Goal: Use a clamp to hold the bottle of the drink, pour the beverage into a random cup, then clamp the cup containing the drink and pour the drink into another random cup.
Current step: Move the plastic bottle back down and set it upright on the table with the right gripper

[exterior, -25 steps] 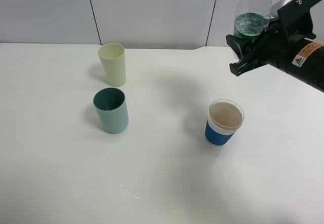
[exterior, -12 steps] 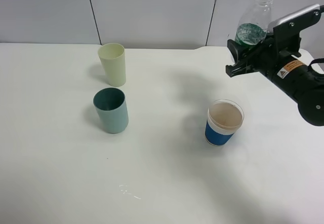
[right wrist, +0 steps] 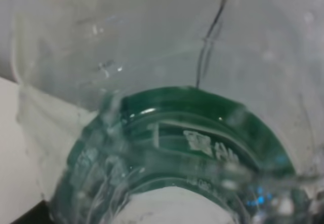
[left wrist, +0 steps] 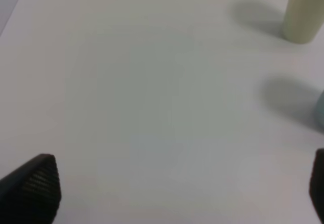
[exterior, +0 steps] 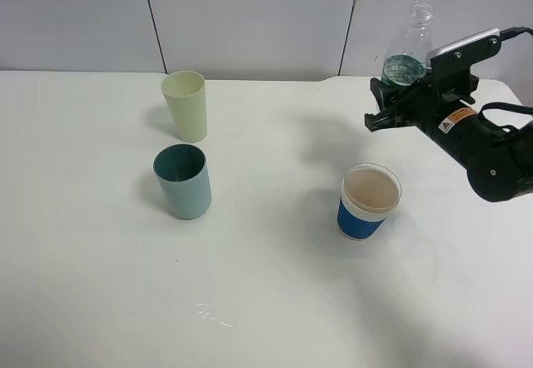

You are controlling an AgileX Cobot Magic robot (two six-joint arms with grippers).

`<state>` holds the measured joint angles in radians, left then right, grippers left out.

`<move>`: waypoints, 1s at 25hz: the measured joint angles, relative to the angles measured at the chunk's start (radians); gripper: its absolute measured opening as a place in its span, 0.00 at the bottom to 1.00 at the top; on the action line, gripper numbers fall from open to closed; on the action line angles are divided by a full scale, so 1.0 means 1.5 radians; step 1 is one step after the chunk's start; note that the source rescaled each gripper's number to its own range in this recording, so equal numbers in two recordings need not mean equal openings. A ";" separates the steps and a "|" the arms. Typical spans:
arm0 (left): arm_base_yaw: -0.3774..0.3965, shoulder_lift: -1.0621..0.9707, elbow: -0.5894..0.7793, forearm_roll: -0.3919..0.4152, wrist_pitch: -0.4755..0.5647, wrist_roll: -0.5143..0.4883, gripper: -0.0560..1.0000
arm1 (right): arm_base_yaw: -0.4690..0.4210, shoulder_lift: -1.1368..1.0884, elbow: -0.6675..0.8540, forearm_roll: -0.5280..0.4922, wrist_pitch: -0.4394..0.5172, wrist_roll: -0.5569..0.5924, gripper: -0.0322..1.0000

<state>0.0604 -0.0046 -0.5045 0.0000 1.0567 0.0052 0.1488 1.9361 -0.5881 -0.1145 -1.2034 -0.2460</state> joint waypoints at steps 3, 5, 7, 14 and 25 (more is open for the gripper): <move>0.000 0.000 0.000 0.000 0.000 0.000 1.00 | -0.003 0.027 -0.031 0.000 0.000 0.000 0.03; 0.000 0.000 0.000 0.000 0.000 -0.003 1.00 | -0.003 0.051 -0.054 0.000 0.000 0.000 0.03; 0.000 0.000 0.000 0.000 0.000 0.000 1.00 | -0.003 0.076 -0.078 0.000 0.000 0.000 0.03; 0.000 0.000 0.000 0.000 0.000 0.000 1.00 | -0.003 0.148 -0.134 -0.029 0.000 0.006 0.03; 0.000 0.000 0.000 0.000 0.000 0.000 1.00 | -0.003 0.205 -0.149 -0.117 0.000 0.013 0.03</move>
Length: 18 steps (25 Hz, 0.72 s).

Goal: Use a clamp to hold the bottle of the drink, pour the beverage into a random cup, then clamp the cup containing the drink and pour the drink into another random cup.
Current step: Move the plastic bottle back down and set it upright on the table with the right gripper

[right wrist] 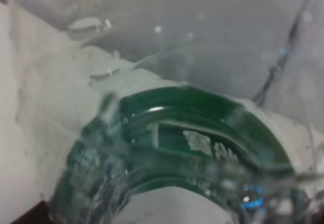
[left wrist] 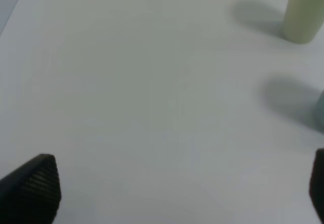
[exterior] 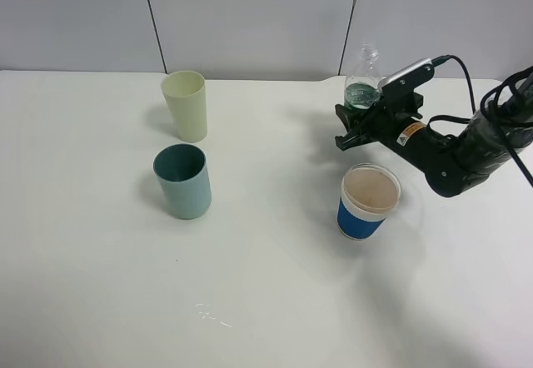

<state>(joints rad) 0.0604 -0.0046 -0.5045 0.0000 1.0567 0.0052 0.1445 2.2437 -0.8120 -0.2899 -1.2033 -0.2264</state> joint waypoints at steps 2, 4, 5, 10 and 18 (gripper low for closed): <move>0.000 0.000 0.000 0.000 0.000 -0.003 1.00 | -0.002 0.006 0.000 -0.014 0.001 0.000 0.03; 0.000 0.000 0.000 0.000 0.000 0.000 1.00 | -0.005 0.010 0.000 -0.019 0.001 0.000 0.03; 0.000 0.000 0.000 0.000 0.000 0.000 1.00 | -0.008 0.010 0.000 -0.022 0.001 0.000 0.03; 0.000 0.000 0.000 0.000 0.000 -0.003 1.00 | -0.017 0.011 0.000 -0.033 0.000 0.000 0.03; 0.000 0.000 0.000 0.000 0.000 0.000 1.00 | -0.027 0.011 0.000 -0.036 0.000 0.022 0.03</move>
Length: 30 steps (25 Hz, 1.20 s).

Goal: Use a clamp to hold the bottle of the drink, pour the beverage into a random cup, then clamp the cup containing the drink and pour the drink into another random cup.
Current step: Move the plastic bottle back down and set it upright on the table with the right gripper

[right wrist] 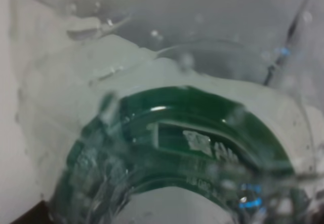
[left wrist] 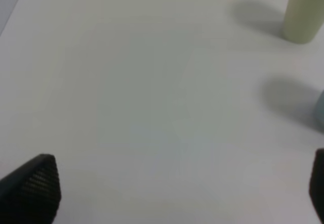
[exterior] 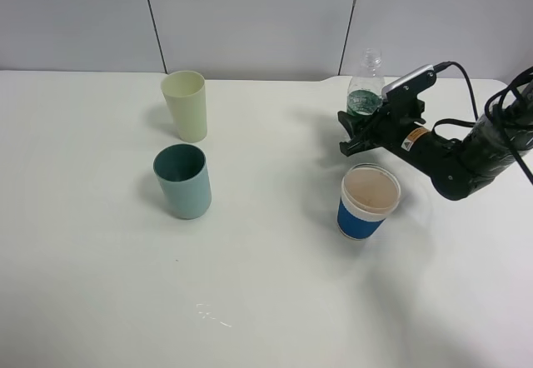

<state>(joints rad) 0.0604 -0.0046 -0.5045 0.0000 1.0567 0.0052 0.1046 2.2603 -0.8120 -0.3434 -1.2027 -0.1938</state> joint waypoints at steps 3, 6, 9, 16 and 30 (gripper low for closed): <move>0.000 0.000 0.000 0.000 0.000 0.000 1.00 | 0.000 0.000 0.000 0.001 0.000 0.001 0.03; 0.000 0.000 0.000 0.000 0.000 -0.003 1.00 | 0.000 0.000 0.000 0.001 0.000 0.001 0.03; 0.000 0.000 0.000 0.000 0.000 0.000 1.00 | 0.000 0.000 0.000 0.001 0.000 0.001 0.03; 0.000 0.000 0.000 0.000 0.000 -0.003 1.00 | 0.000 0.000 0.000 0.014 0.000 0.009 0.05; 0.000 0.000 0.000 0.000 0.000 0.000 1.00 | 0.000 0.000 0.000 0.018 0.000 0.024 0.37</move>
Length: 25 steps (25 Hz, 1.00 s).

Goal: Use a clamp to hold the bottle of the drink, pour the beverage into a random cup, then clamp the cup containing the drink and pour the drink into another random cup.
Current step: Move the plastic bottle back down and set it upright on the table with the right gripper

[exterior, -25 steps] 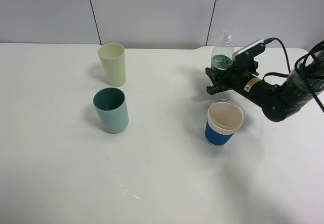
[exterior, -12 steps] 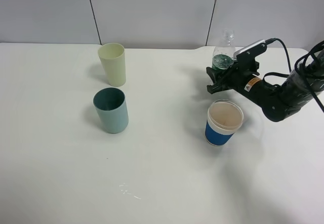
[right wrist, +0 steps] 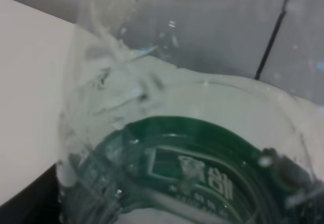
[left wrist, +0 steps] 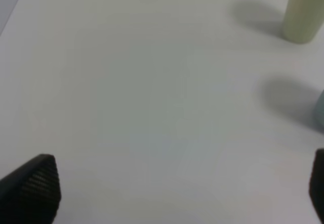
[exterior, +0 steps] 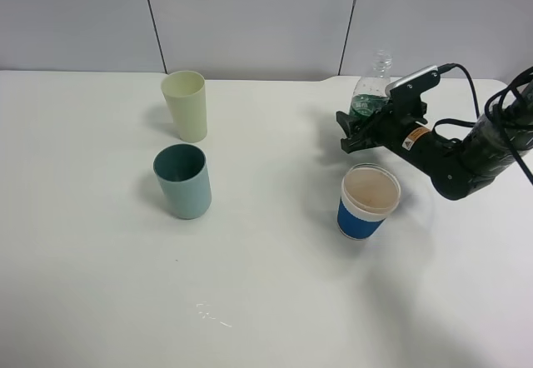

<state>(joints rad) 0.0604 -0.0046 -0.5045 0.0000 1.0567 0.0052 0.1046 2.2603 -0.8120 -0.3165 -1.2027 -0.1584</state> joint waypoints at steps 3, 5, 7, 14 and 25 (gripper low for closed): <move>0.000 0.000 0.000 0.000 0.000 0.000 1.00 | 0.000 -0.001 0.000 -0.001 0.000 0.000 0.41; 0.000 0.000 0.000 0.000 0.000 0.000 1.00 | 0.000 -0.006 0.000 -0.006 0.005 0.000 0.42; 0.000 0.000 0.000 0.000 0.000 -0.003 1.00 | 0.000 -0.020 0.000 -0.016 0.023 0.000 0.42; 0.000 0.000 0.000 0.000 0.000 0.000 1.00 | 0.000 -0.046 0.009 -0.012 0.038 0.000 0.42; 0.000 0.000 0.000 0.000 0.000 0.000 1.00 | 0.000 -0.047 0.036 0.014 -0.001 -0.001 0.83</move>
<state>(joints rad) 0.0604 -0.0046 -0.5045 0.0000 1.0567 0.0052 0.1046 2.1893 -0.7575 -0.2961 -1.2036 -0.1601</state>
